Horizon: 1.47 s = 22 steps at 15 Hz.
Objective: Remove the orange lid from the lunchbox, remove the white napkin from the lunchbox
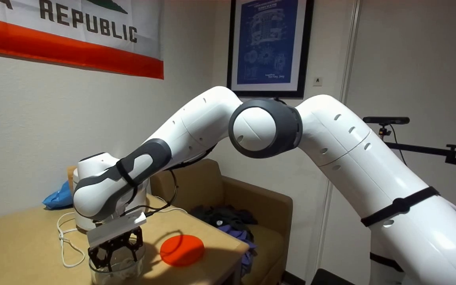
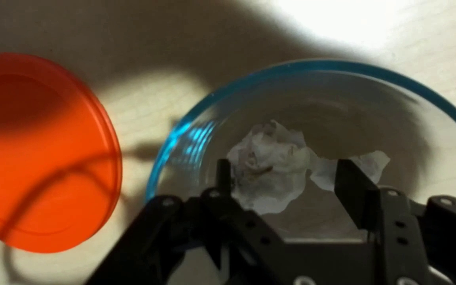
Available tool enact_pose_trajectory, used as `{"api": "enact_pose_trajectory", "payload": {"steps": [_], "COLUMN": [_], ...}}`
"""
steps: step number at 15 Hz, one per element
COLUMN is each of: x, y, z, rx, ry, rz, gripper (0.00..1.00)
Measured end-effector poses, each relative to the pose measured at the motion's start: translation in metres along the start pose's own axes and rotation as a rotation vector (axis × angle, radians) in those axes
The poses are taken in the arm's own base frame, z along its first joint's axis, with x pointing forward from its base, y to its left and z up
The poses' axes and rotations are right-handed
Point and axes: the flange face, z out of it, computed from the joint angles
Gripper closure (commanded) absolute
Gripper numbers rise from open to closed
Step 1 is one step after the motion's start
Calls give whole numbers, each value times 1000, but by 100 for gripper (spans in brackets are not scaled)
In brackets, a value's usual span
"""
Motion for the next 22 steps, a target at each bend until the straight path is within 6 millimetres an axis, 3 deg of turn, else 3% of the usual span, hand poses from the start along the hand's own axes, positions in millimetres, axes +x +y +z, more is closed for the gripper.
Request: {"api": "enact_pose_trajectory", "payload": {"steps": [2, 3, 7, 12, 15, 22], "x": [0, 0, 1, 4, 7, 15], "y": [1, 1, 1, 3, 4, 18], "z": [4, 6, 7, 3, -4, -51], "rx": [-5, -7, -11, -12, -7, 19], "ry": [-7, -9, -13, -8, 5, 68], "rz": [1, 1, 2, 7, 11, 32], "gripper": [41, 60, 89, 82, 85, 83]}}
